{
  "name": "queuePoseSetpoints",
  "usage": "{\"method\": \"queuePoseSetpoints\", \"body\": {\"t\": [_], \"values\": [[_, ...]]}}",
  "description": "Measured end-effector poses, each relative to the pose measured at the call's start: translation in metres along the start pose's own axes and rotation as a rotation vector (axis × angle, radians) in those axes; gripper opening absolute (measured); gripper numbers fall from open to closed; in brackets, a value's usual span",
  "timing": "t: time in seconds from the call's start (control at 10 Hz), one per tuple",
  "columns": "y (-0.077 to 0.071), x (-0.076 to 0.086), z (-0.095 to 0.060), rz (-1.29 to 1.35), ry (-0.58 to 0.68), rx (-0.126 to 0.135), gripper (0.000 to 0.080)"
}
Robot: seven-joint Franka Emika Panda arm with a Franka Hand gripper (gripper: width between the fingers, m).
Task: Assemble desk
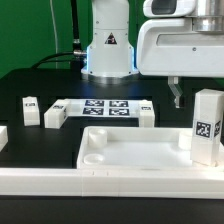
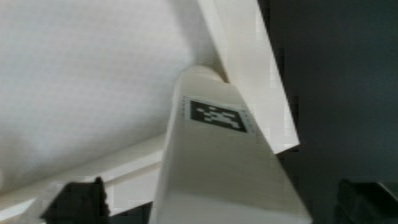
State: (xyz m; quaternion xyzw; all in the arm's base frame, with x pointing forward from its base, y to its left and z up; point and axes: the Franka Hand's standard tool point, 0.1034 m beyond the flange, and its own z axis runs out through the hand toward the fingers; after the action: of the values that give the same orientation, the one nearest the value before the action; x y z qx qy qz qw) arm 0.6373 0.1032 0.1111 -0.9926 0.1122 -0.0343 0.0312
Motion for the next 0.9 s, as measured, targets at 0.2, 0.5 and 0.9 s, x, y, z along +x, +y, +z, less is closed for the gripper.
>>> {"method": "queuePoseSetpoints", "body": {"t": [0.2, 0.5, 0.9], "values": [[-0.0012, -0.0001, 0.0007, -0.185, 0.008, -0.007, 0.0648], [-0.0022, -0.0003, 0.0007, -0.430, 0.007, -0.008, 0.0648], [-0.0004, 0.0005, 0.0005, -0.815, 0.005, -0.028, 0.0648]]}}
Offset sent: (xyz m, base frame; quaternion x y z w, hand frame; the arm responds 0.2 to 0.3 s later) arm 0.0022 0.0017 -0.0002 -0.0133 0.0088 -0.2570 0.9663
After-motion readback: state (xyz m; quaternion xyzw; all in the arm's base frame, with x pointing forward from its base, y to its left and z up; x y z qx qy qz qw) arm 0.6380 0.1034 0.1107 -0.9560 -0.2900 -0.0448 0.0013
